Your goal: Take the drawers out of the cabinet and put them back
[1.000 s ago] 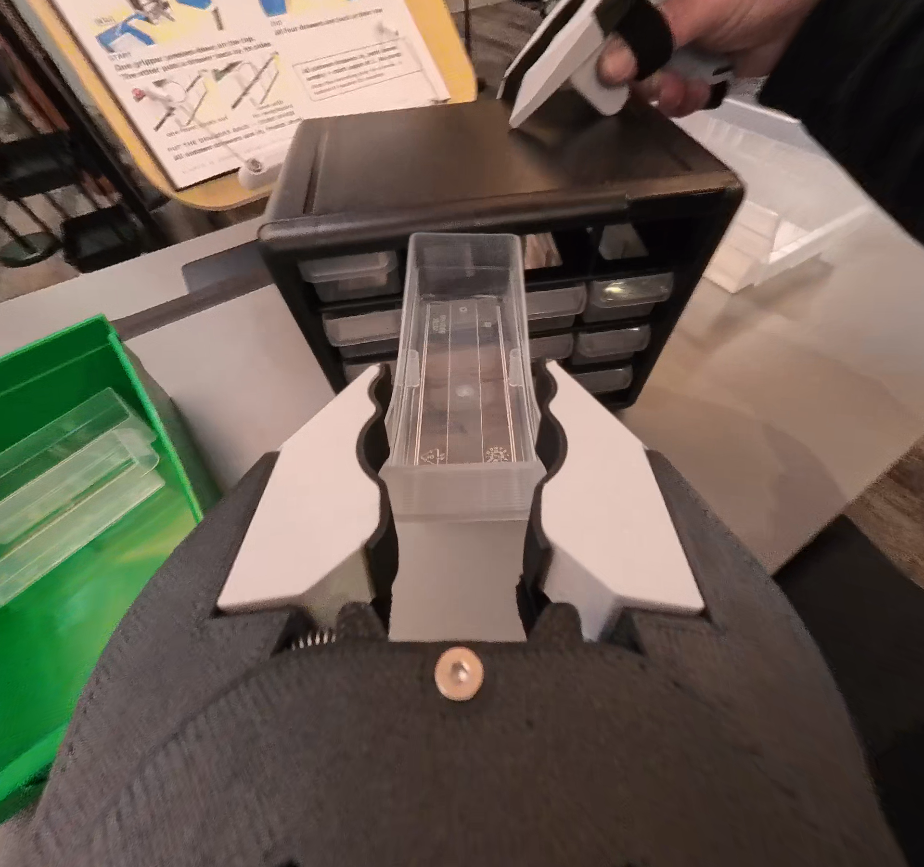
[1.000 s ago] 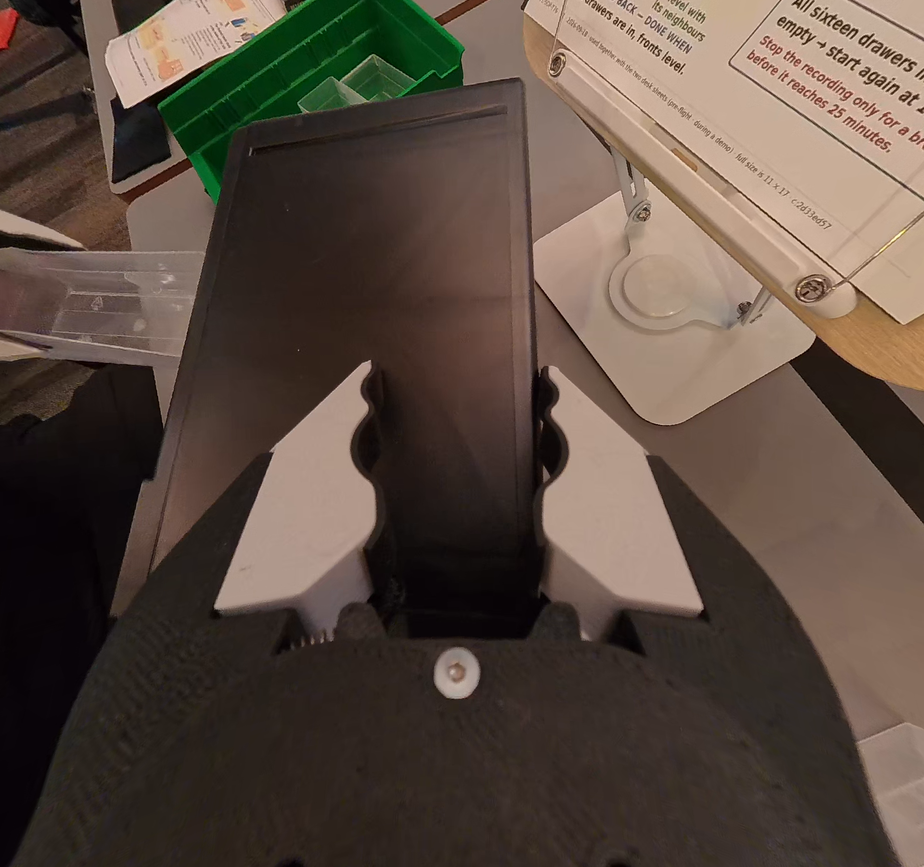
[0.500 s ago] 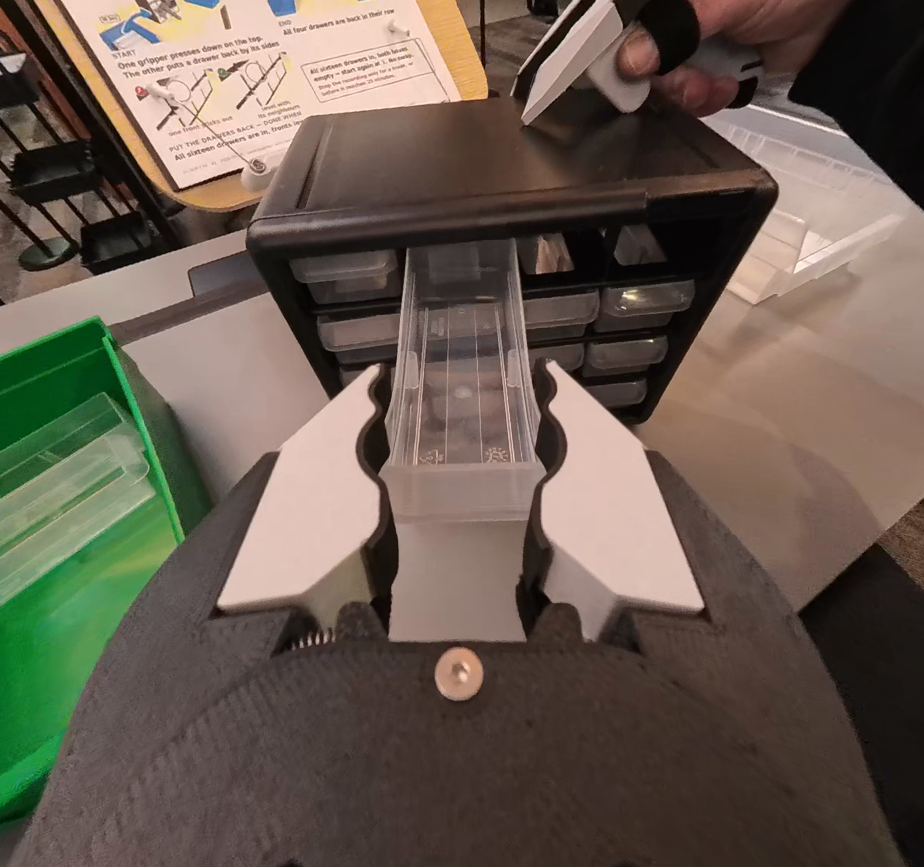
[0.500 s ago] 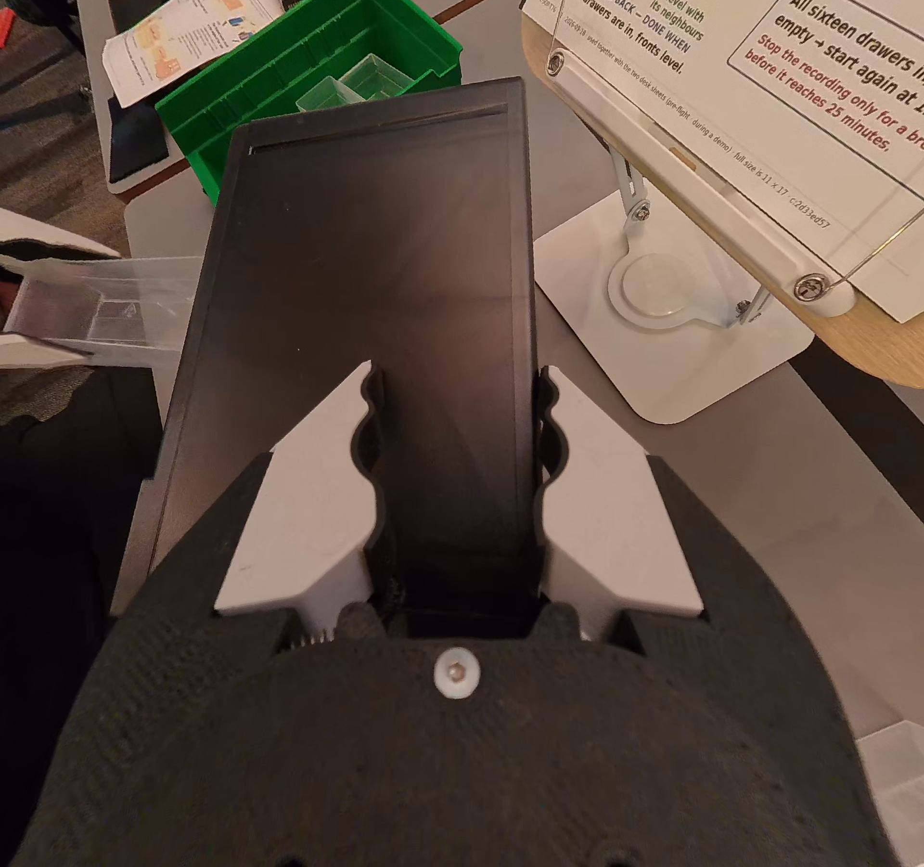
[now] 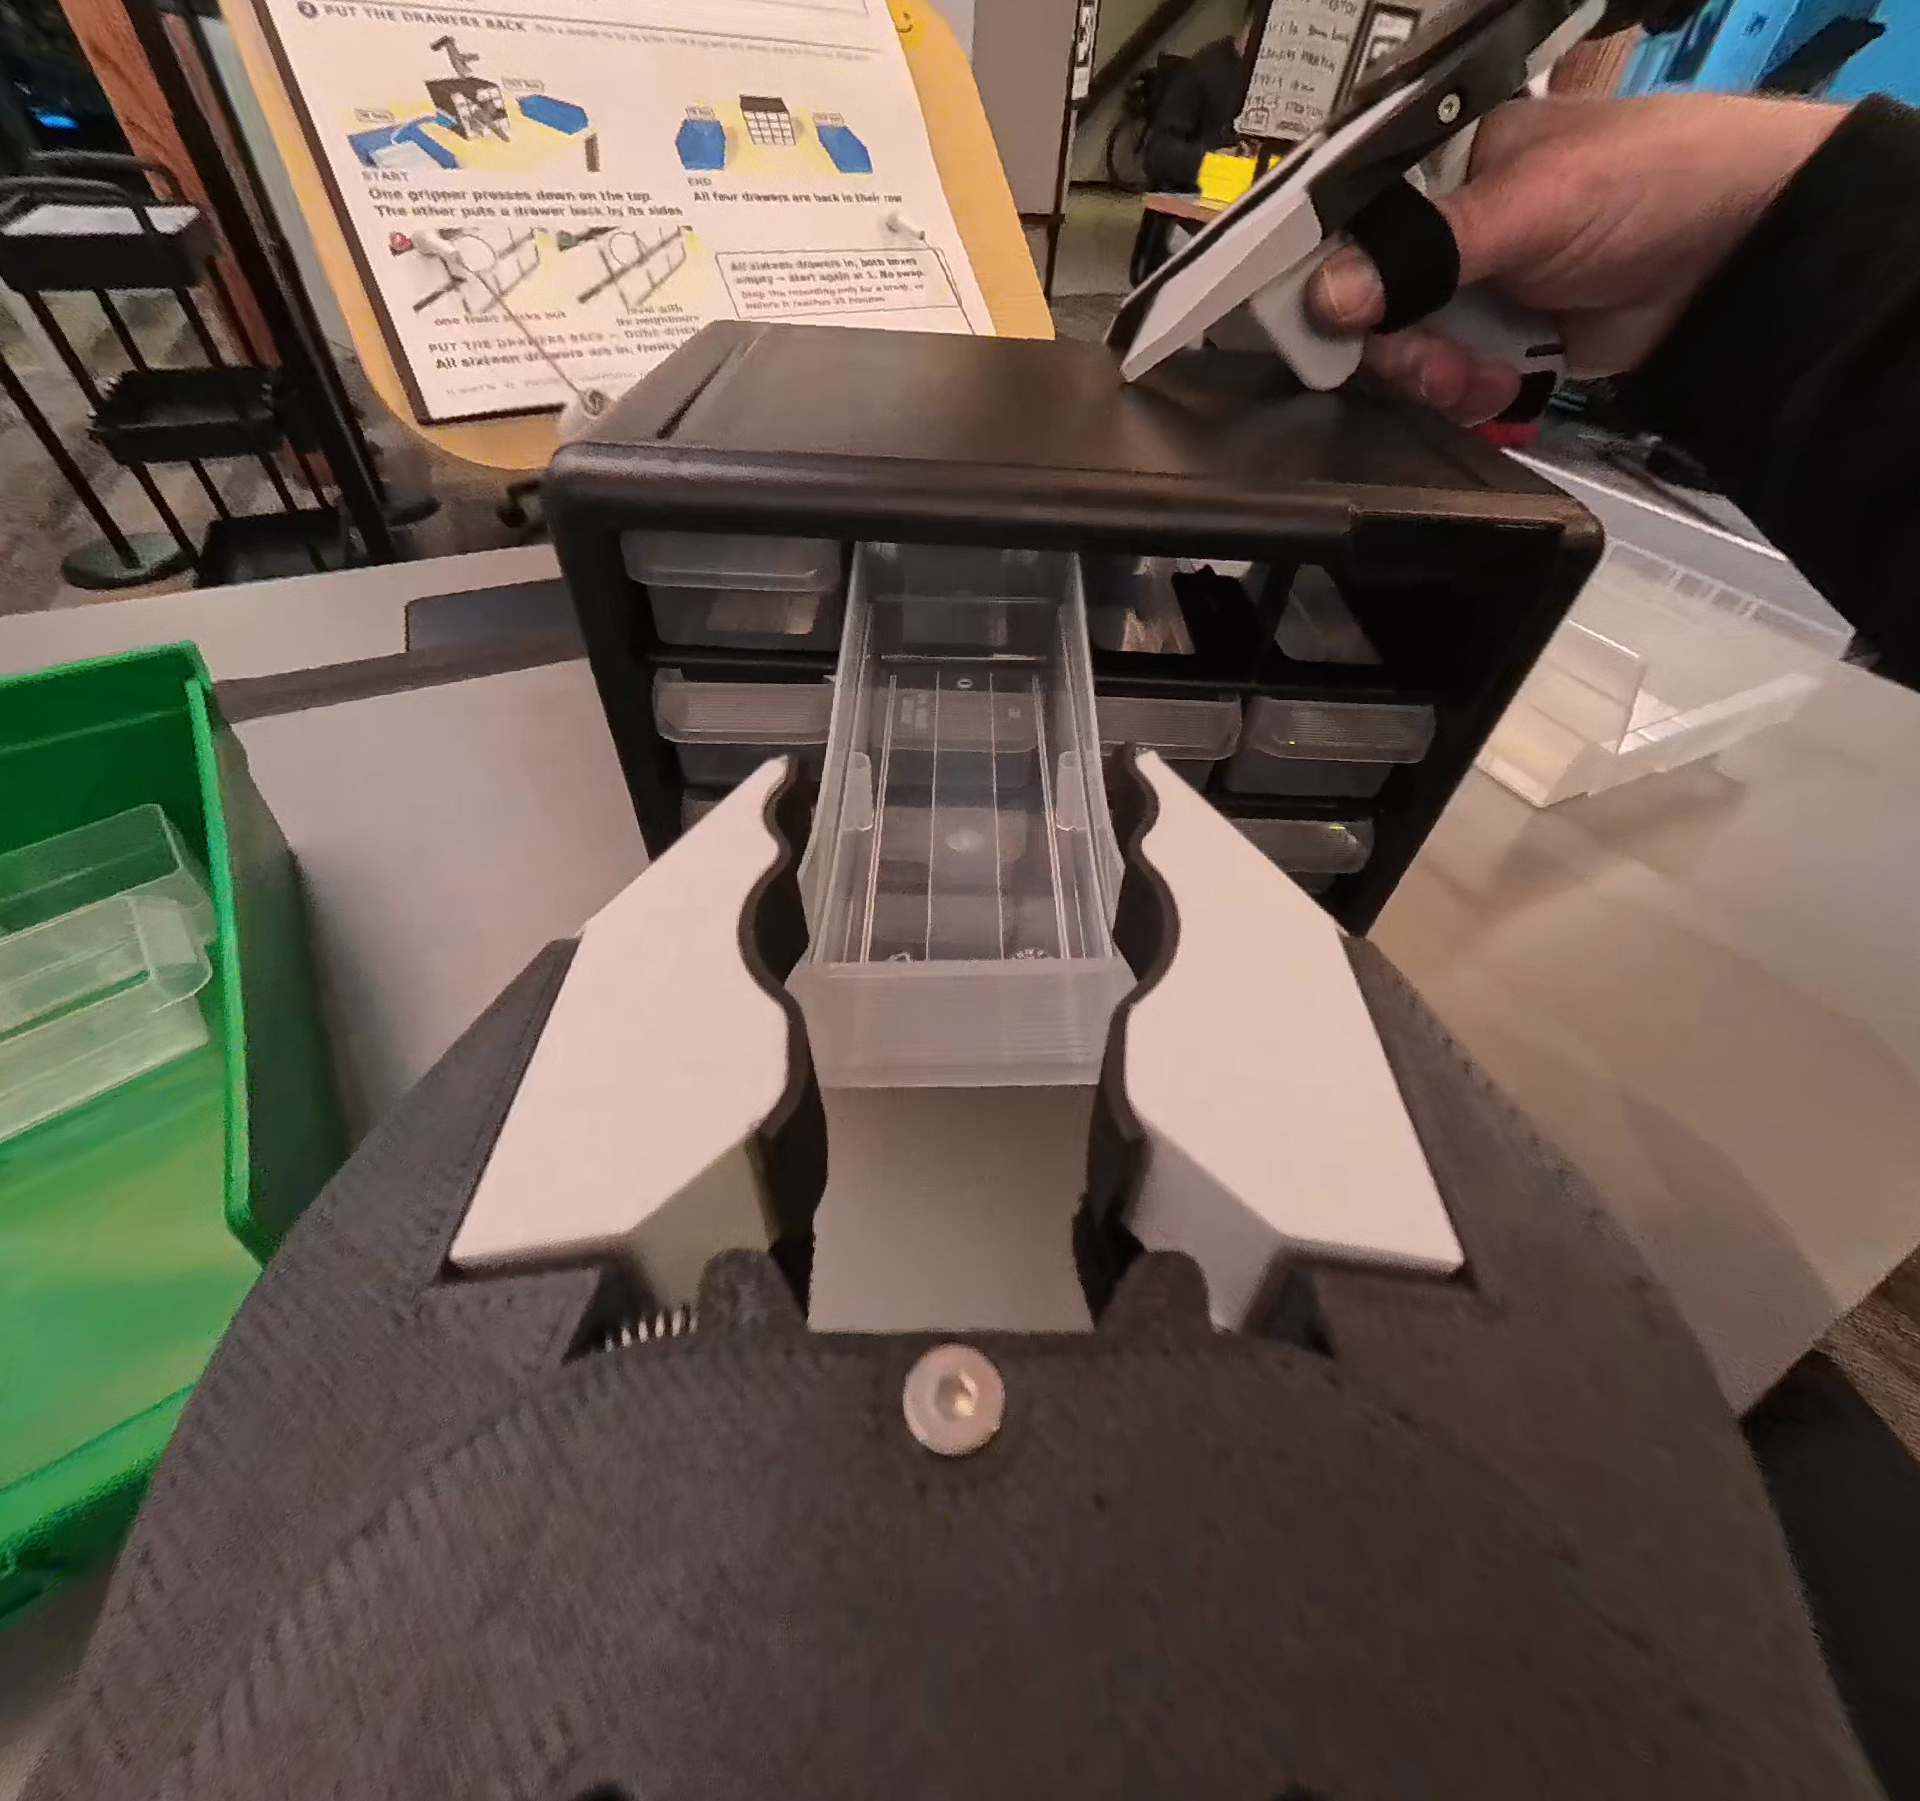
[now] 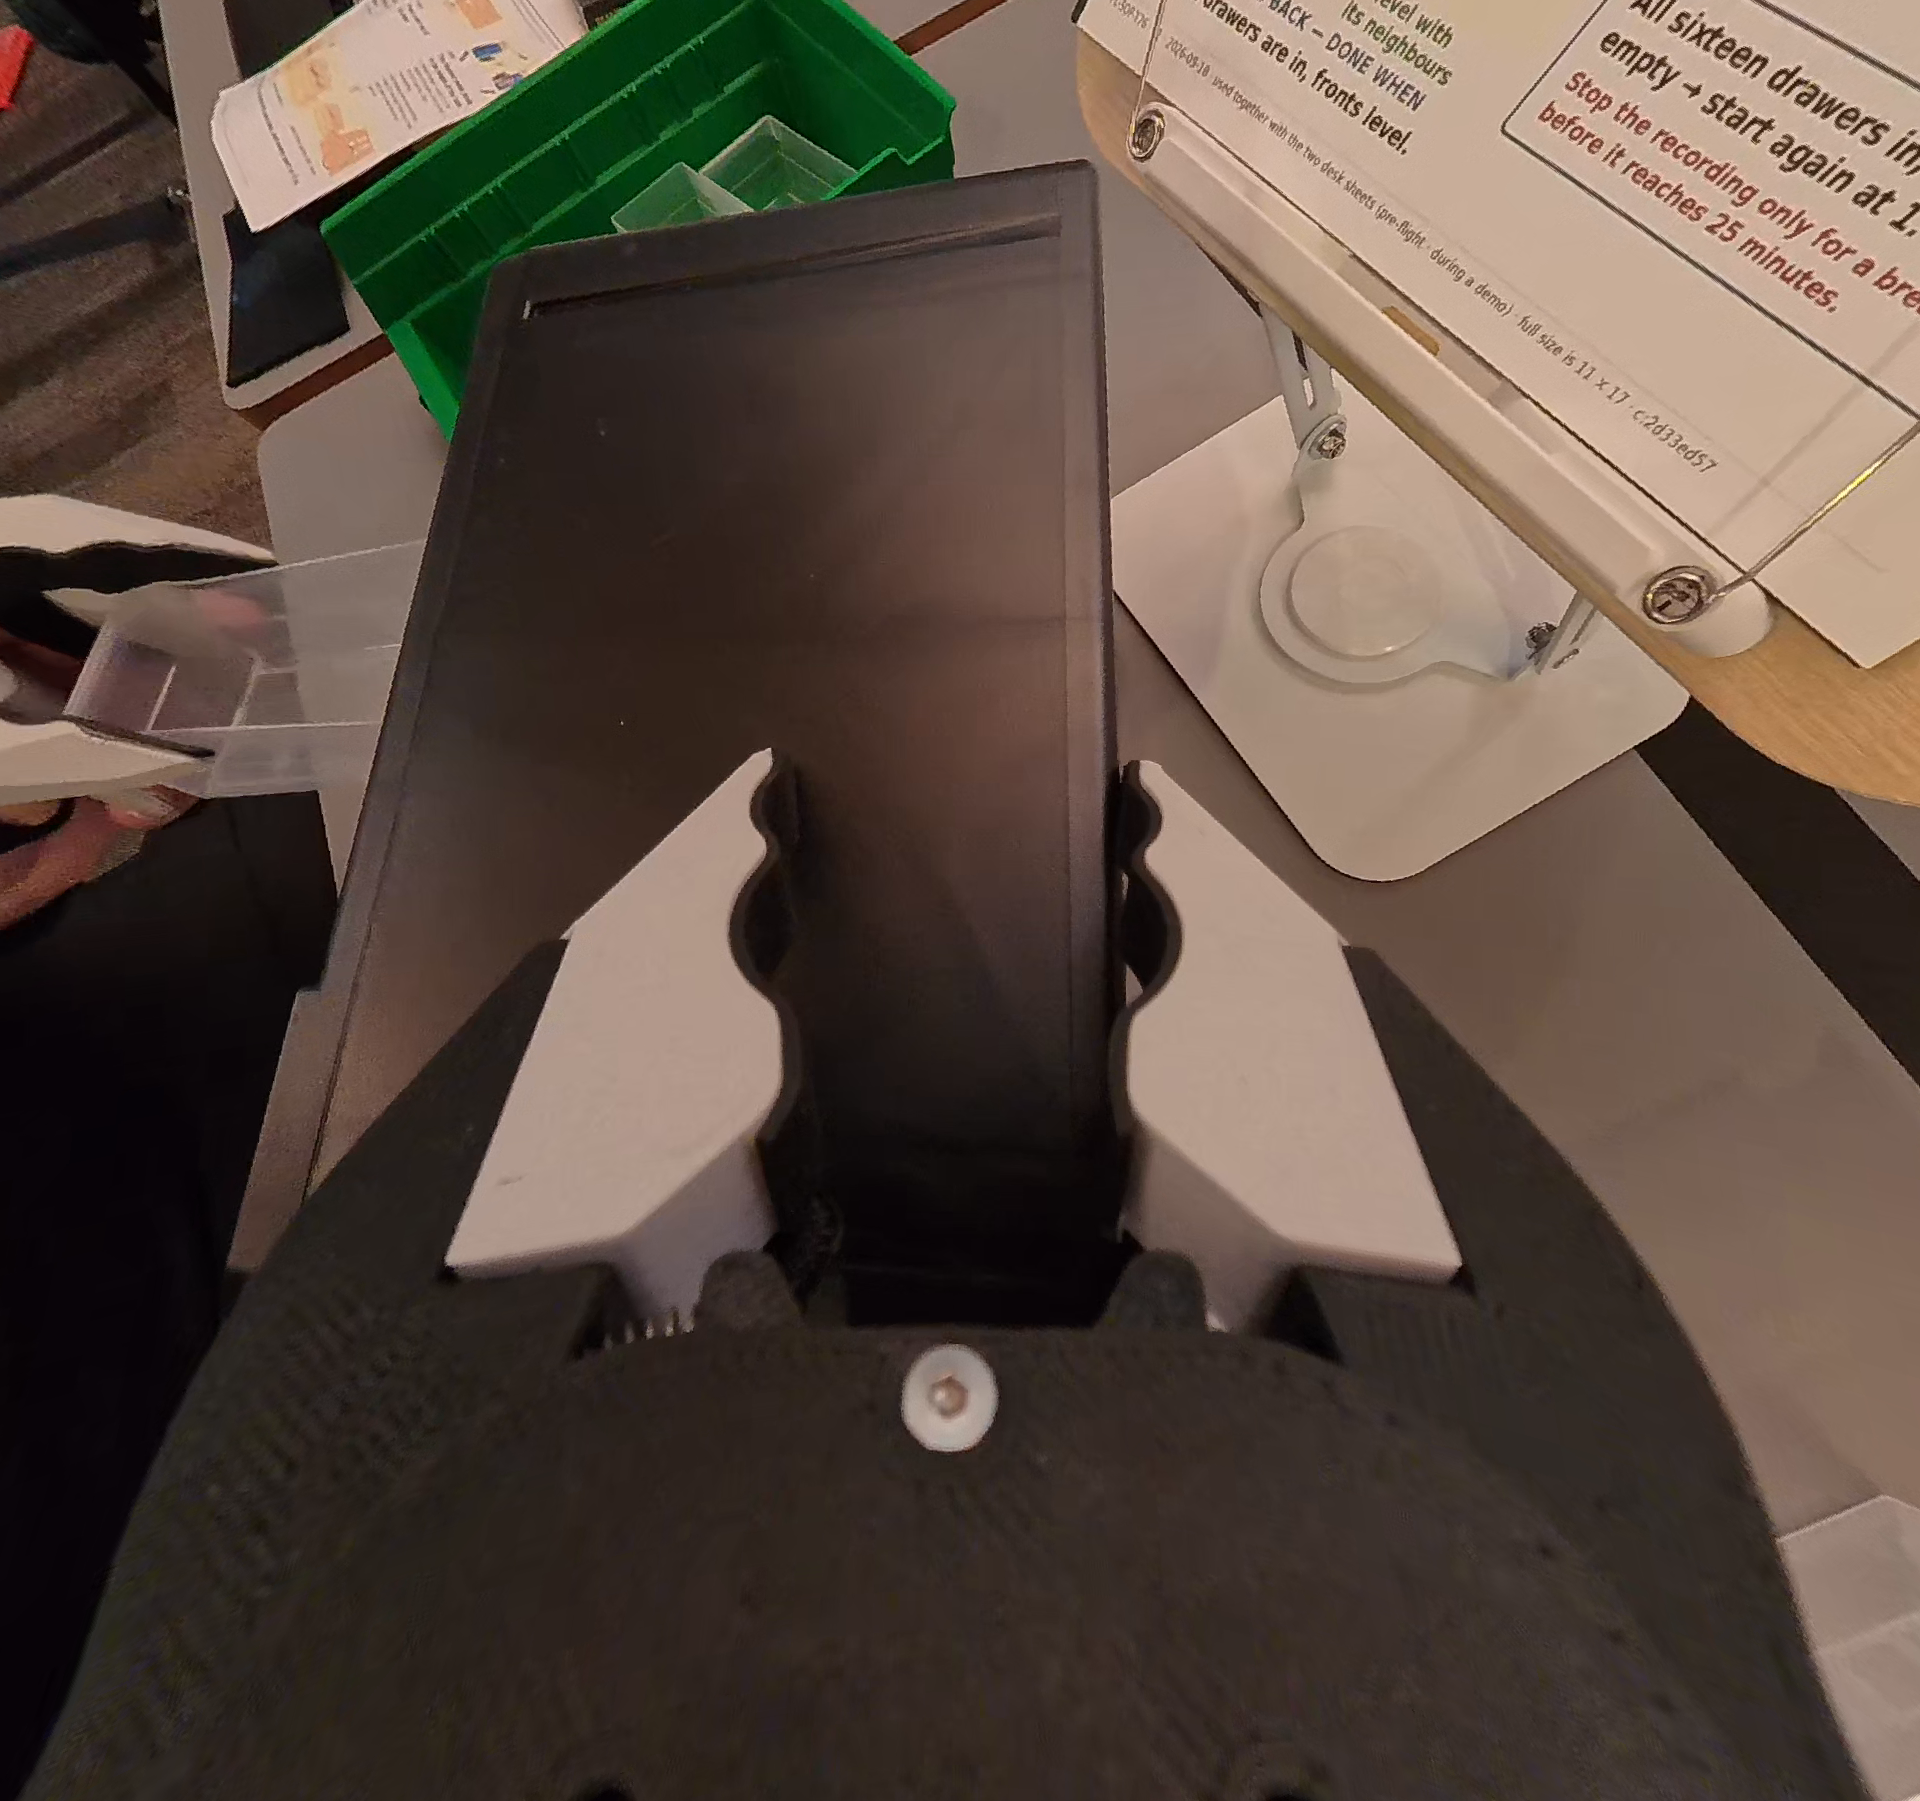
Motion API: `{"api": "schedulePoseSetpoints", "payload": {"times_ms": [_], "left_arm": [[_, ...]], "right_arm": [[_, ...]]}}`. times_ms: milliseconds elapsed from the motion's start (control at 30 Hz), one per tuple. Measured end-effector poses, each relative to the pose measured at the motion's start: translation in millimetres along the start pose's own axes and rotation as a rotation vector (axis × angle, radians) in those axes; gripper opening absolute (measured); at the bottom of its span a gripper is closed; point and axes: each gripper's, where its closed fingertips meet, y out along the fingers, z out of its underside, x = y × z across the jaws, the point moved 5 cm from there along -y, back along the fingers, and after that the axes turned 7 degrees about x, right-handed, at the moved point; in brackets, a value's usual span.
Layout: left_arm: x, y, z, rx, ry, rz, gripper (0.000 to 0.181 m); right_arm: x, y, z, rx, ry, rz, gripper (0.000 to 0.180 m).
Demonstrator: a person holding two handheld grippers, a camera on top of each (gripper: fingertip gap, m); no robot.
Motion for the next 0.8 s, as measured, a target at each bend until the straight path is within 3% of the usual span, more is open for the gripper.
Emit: {"api": "schedulePoseSetpoints", "payload": {"times_ms": [600, 800], "left_arm": [[-3, 4, -7, 0.008, 0.102, -0.065, 0.057], [-1, 29, -10, 0.020, 0.086, -0.043, 0.057]], "right_arm": [[-1, 0, 0, -0.003, 0.007, 0.000, 0.061], [-1, 0, 0, -0.003, 0.006, -0.002, 0.061]]}}
